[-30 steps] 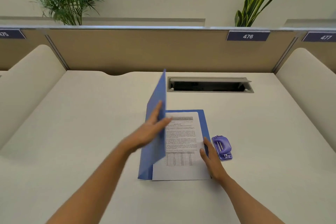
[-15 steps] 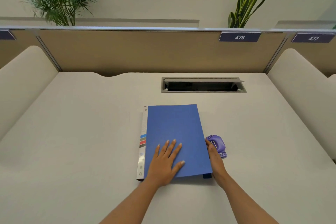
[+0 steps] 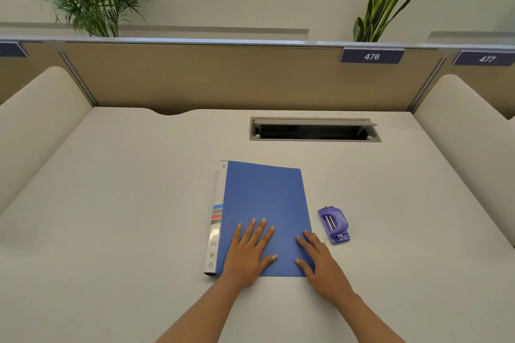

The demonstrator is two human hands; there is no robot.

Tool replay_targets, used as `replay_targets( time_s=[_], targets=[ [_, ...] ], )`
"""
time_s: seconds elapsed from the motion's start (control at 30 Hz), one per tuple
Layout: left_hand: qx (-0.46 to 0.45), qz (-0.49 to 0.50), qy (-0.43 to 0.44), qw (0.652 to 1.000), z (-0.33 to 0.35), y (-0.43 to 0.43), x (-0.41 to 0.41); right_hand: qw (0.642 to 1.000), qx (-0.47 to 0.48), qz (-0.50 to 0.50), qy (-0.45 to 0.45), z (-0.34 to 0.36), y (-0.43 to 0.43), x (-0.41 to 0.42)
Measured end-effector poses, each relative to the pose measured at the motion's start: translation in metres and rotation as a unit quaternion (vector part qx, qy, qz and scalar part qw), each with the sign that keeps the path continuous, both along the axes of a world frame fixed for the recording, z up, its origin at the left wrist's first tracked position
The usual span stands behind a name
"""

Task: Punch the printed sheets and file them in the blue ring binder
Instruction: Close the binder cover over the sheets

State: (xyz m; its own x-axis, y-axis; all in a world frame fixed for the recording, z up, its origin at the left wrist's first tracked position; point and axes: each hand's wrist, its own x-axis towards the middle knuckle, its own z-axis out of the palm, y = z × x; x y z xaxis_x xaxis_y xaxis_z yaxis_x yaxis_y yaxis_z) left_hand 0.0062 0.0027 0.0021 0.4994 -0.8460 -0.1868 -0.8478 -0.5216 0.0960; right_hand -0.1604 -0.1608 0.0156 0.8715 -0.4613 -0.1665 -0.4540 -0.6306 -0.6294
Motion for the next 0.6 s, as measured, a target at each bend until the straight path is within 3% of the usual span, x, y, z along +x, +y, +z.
replay_targets(
  time_s=[0.2, 0.6],
  targets=[
    [-0.003, 0.036, -0.018, 0.999, -0.004, 0.029, 0.009, 0.998, -0.041, 0.041, 0.018, -0.001, 0.024, 0.021],
    [0.073, 0.108, -0.029, 0.991, 0.002, 0.140, 0.136, 0.954, -0.081, 0.268, 0.110, 0.022, 0.093, 0.153]
  ],
)
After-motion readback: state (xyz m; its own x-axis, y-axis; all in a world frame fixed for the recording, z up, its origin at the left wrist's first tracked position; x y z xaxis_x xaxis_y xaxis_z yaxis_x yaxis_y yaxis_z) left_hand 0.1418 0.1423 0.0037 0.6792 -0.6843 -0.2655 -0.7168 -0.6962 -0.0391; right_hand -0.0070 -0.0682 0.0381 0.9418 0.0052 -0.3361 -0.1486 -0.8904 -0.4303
